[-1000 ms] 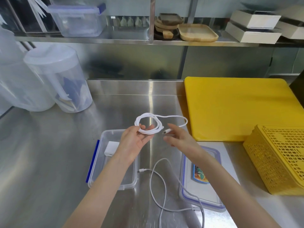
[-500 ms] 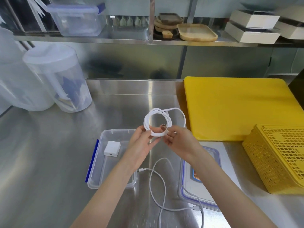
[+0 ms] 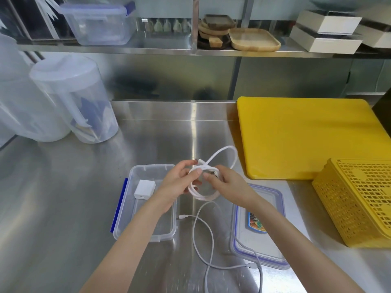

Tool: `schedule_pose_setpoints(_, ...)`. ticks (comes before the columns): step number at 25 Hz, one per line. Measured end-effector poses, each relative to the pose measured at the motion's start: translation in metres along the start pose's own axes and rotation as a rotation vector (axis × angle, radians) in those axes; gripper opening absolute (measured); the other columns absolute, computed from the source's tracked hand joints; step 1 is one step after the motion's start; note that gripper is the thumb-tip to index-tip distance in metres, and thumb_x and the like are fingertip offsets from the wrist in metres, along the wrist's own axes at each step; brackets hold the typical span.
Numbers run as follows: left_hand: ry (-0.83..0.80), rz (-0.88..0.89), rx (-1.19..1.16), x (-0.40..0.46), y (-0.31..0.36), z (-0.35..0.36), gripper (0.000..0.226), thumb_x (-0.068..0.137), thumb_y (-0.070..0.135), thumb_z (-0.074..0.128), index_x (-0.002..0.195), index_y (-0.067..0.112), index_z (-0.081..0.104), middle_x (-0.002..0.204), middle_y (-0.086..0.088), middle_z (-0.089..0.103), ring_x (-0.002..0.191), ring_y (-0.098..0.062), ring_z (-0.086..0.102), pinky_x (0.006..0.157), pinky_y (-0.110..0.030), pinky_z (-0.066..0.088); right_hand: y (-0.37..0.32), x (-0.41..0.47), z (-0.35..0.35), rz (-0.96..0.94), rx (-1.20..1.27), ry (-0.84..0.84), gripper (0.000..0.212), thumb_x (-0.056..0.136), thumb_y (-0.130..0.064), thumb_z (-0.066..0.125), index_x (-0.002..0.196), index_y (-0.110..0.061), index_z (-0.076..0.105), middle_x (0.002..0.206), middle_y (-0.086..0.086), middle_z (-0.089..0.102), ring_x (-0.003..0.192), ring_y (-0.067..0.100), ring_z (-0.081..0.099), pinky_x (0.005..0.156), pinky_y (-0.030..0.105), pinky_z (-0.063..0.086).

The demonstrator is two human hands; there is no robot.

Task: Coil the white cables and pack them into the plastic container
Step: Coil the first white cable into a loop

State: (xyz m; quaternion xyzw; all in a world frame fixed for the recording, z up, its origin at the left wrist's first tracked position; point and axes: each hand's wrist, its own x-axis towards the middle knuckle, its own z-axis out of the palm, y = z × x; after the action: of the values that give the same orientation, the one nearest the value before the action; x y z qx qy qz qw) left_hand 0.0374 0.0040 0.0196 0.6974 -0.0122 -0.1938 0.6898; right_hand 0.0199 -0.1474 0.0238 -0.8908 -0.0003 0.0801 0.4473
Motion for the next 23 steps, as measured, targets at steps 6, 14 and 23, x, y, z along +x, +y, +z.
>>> schedule_pose_setpoints(6, 0.021, 0.095, 0.114, 0.006, -0.001, 0.001, 0.025, 0.088, 0.023, 0.057, 0.112, 0.015, 0.055, 0.053, 0.017, 0.05, 0.041, -0.003, 0.043, 0.056, -0.029, 0.045, -0.005, -0.002, -0.001, -0.02, 0.103, 0.182, 0.045, 0.096, -0.035, 0.035, 0.09, -0.005, 0.067, 0.079, 0.01, 0.065, 0.079, 0.027, 0.062, 0.074, 0.039, 0.049)
schedule_pose_setpoints(14, 0.235, 0.092, -0.496, 0.012, 0.001, -0.023, 0.013, 0.093, 0.007, 0.047, 0.088, 0.019, 0.047, 0.09, -0.003, 0.061, 0.061, -0.006, 0.068, 0.053, -0.021, 0.055, -0.002, 0.004, -0.037, 0.041, 0.75, 0.43, 0.038, 0.098, -0.035, 0.032, 0.078, -0.019, 0.06, 0.043, -0.008, 0.059, 0.041, 0.002, 0.053, 0.045, 0.012, 0.045)
schedule_pose_setpoints(23, 0.339, 0.107, -0.479, 0.014, -0.003, -0.029, 0.014, 0.096, 0.006, 0.041, 0.11, 0.005, 0.043, 0.095, -0.003, 0.061, 0.072, -0.007, 0.068, 0.058, -0.018, 0.056, 0.004, 0.005, -0.063, 0.051, 1.179, 0.731, 0.028, 0.097, -0.025, 0.035, 0.08, -0.019, 0.057, 0.06, -0.005, 0.067, 0.054, 0.003, 0.061, 0.056, 0.015, 0.048)
